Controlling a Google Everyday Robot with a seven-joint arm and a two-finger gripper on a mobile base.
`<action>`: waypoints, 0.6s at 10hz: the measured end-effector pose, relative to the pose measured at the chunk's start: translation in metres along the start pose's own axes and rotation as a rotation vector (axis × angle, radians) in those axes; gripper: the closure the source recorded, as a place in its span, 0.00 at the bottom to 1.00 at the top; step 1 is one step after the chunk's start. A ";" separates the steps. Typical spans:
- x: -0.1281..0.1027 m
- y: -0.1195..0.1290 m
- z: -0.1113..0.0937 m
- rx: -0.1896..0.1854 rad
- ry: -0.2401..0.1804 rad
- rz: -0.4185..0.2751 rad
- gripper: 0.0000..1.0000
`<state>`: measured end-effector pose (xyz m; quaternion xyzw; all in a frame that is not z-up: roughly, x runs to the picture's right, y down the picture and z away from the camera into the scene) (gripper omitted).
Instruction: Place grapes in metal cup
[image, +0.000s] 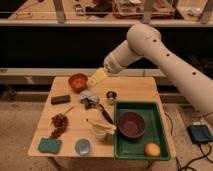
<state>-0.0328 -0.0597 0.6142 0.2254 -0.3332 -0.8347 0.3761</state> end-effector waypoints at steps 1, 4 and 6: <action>0.003 -0.024 0.007 0.012 -0.011 -0.015 0.20; -0.007 -0.103 0.034 0.043 -0.037 -0.026 0.20; -0.015 -0.146 0.068 0.067 -0.052 -0.045 0.20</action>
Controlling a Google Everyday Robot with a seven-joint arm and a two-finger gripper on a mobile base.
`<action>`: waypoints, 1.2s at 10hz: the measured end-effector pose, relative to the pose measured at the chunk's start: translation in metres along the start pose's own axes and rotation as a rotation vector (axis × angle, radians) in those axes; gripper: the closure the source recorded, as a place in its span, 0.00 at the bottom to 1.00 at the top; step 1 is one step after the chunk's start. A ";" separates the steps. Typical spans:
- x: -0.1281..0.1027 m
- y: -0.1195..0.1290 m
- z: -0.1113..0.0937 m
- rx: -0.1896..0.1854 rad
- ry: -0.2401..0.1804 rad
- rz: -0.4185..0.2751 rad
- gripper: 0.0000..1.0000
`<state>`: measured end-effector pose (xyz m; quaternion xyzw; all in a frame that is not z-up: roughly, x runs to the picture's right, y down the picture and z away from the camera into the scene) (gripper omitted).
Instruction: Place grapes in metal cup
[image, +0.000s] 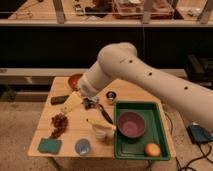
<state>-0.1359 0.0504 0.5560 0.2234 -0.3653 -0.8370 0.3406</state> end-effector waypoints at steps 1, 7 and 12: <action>-0.002 -0.014 0.014 0.013 0.000 -0.011 0.20; 0.002 -0.011 0.014 -0.089 -0.021 0.024 0.20; 0.045 0.046 0.054 -0.219 -0.068 0.063 0.20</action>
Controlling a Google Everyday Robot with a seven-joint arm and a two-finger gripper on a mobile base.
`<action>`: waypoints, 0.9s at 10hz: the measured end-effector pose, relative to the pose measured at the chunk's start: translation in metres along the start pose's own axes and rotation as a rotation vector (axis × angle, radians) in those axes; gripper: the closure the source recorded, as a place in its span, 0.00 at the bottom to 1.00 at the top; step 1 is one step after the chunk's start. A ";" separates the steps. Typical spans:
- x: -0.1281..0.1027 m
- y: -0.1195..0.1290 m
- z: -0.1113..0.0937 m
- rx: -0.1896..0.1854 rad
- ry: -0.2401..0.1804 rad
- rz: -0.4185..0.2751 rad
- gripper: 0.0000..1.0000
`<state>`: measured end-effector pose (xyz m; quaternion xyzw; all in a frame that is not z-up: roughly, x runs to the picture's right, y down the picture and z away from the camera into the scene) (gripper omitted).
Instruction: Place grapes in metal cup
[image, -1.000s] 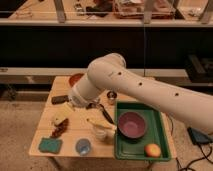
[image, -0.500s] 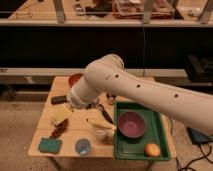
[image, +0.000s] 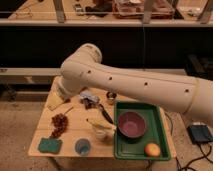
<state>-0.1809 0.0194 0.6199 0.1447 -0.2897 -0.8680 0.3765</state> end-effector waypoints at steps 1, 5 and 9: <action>0.000 0.003 0.013 0.022 -0.016 0.002 0.20; -0.022 0.003 0.099 0.114 -0.111 0.029 0.20; -0.033 -0.007 0.170 0.208 -0.143 0.098 0.20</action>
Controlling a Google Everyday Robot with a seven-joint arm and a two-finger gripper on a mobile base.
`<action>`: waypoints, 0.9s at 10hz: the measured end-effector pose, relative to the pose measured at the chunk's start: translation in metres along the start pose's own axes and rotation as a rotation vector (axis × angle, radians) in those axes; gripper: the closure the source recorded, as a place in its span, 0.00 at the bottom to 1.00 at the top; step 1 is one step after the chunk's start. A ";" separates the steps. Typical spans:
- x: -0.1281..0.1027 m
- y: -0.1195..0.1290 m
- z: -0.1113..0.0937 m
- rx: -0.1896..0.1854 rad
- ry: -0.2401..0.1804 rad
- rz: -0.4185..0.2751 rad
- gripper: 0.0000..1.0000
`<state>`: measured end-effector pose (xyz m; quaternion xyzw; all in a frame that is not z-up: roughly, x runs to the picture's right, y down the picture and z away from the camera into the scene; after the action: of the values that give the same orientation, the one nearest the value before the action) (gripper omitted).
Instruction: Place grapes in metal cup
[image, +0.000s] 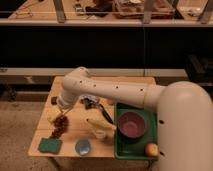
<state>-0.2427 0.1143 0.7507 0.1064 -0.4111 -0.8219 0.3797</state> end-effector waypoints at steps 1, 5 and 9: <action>0.006 -0.004 0.020 0.030 0.001 0.012 0.20; 0.001 0.006 0.062 0.064 -0.001 0.063 0.20; -0.015 0.013 0.077 0.090 0.010 0.088 0.20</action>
<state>-0.2633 0.1663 0.8078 0.1091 -0.4501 -0.7845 0.4124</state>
